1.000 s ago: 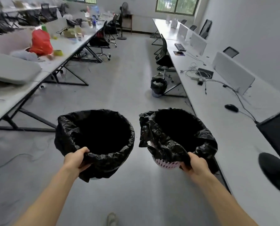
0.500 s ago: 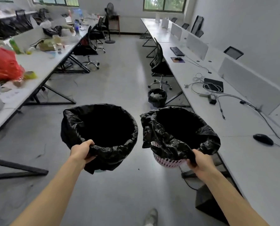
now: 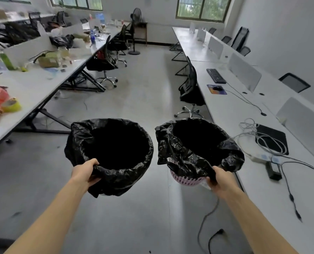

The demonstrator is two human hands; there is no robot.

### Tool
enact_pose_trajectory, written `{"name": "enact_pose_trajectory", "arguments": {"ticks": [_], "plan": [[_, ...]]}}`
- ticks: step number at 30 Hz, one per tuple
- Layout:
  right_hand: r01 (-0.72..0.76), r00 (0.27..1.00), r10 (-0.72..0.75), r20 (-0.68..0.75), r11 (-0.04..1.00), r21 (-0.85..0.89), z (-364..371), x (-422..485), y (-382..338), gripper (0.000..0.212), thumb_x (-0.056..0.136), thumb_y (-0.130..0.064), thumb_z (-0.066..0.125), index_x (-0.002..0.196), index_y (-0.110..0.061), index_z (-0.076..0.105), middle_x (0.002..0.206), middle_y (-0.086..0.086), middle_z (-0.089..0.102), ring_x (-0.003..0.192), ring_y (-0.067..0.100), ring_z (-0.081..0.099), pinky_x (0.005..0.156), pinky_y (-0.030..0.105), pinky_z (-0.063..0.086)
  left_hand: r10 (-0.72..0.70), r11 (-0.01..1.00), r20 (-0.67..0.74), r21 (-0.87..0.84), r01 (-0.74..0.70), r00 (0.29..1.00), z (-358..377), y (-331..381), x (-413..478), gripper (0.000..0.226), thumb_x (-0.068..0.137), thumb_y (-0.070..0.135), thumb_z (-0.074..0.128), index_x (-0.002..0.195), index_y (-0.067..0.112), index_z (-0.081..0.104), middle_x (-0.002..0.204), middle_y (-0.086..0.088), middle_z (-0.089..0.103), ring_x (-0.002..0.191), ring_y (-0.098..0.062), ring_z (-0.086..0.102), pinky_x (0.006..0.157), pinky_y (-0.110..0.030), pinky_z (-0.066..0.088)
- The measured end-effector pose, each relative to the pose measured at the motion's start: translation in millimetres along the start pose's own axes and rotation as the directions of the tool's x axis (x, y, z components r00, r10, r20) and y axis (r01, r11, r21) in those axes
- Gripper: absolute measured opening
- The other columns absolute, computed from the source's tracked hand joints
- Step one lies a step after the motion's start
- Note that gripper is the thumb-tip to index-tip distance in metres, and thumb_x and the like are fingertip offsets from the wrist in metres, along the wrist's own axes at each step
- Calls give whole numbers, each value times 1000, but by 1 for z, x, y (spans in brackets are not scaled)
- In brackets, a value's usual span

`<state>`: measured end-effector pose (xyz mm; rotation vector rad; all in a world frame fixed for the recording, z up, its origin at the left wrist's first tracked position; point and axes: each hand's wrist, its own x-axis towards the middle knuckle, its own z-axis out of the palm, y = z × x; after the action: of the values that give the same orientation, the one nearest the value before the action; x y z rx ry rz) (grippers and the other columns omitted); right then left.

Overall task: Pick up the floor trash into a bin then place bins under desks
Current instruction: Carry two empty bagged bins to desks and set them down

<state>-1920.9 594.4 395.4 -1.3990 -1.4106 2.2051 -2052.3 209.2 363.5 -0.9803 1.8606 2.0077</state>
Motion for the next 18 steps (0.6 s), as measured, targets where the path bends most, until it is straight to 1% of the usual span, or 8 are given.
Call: {"name": "enact_pose_trajectory", "arguments": {"ticks": [4,6,9,11,13,14,16,18], "plan": [[1,1000,-2,-15,1000,-30,75,80,-44,12,97,-5,54,86,-1,54,86,14,56,64,21,54,39,18,47,-5,1000,-16,-7,5,1000,54,53,90,35,84,9,67,116,2,55,113,-17,61,106,-34,62,74,-42,56],[0,1000,-1,-31,999,-46,112,118,-62,13,98,-5,53,86,-1,53,87,13,56,67,21,54,40,18,48,-11,1000,-9,-15,11,1000,80,79,135,31,84,9,67,111,2,54,112,-18,60,105,-35,63,79,-44,57],[1,999,-4,-47,997,-83,171,169,-90,17,100,-5,52,83,-2,52,87,12,55,67,21,52,43,22,48,-30,999,6,-19,30,1000,121,124,203,26,83,8,66,107,2,57,102,-19,62,99,-36,65,71,-44,58],[8,998,-13,-55,996,-86,221,210,-121,17,100,-5,52,83,-2,52,87,12,55,66,21,52,40,20,48,-53,998,34,-27,53,998,153,167,256,19,85,8,66,101,4,56,99,-17,61,91,-33,65,65,-42,56],[11,998,-16,-60,997,-77,246,228,-139,13,99,-5,53,88,0,53,89,13,55,65,21,53,39,18,48,-51,998,38,-41,53,998,173,193,276,15,86,8,65,96,5,55,96,-16,61,84,-30,64,63,-42,56],[-14,998,9,-64,996,-85,265,252,-150,9,99,-5,53,94,2,53,91,14,56,65,21,53,39,19,48,-66,998,40,-21,67,997,191,213,299,17,86,8,65,99,5,55,96,-16,61,84,-31,64,64,-42,56],[-26,998,22,-54,997,-69,290,282,-162,12,99,-5,53,107,4,53,93,14,56,66,21,54,41,21,49,-80,997,29,-8,81,996,213,238,330,28,86,8,67,110,4,54,103,-18,61,90,-33,65,74,-46,59],[-36,999,34,-39,998,-50,319,317,-176,16,99,-4,53,112,5,52,93,14,55,67,21,54,41,21,49,-77,997,11,-5,78,997,241,265,365,37,85,8,68,118,2,52,112,-20,60,97,-37,65,84,-49,58]]}}
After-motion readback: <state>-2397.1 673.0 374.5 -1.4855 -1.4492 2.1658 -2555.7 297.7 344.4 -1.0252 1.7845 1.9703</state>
